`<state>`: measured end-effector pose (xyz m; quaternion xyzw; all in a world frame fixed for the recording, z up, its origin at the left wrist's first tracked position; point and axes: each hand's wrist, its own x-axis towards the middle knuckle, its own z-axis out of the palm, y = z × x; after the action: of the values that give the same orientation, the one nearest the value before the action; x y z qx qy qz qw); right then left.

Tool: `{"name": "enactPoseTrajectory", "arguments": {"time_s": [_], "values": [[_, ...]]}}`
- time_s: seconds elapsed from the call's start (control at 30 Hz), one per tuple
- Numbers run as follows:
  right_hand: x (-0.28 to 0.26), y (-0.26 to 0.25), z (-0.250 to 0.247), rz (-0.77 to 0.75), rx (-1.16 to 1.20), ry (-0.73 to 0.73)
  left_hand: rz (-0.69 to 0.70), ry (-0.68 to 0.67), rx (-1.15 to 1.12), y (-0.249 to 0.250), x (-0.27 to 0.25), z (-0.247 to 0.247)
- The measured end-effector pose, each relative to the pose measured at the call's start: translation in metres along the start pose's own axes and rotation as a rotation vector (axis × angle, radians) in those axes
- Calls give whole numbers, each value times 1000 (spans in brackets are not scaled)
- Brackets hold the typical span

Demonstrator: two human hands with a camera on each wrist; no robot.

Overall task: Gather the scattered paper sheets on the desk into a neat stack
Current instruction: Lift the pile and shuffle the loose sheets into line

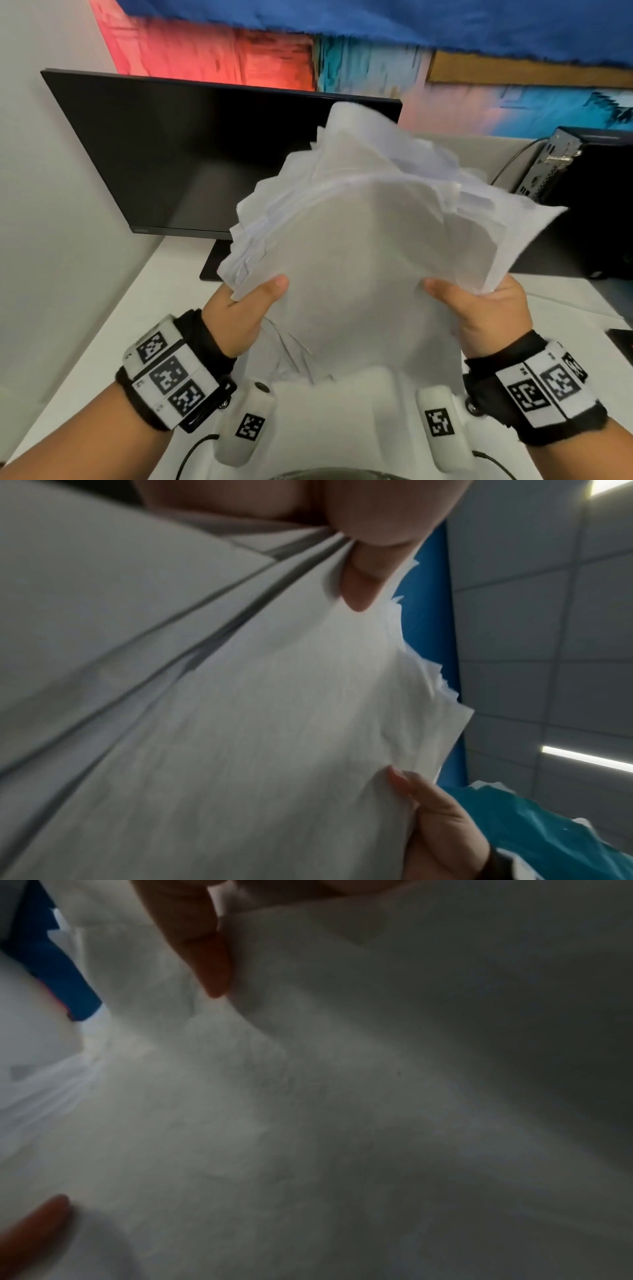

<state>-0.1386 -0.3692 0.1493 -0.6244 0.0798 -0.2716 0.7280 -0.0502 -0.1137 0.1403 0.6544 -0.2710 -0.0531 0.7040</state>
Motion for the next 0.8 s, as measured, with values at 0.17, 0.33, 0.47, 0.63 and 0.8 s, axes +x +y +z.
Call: {"name": "enactPoseTrajectory", "arguments": {"time_s": [0.17,0.33,0.47,0.63,0.8], "values": [[-5,22,-6,57,52,-38,135,-46,161,1,2,-3],[3,35,-15,191,-42,-93,111,30,193,-13,15,-12],[10,31,-25,217,6,-254,115,-19,121,-14,28,-21],[21,25,-33,293,-5,-498,-13,-220,38,-13,37,-25],[31,20,-31,375,35,-555,-236,-559,51,-5,39,-20]]}}
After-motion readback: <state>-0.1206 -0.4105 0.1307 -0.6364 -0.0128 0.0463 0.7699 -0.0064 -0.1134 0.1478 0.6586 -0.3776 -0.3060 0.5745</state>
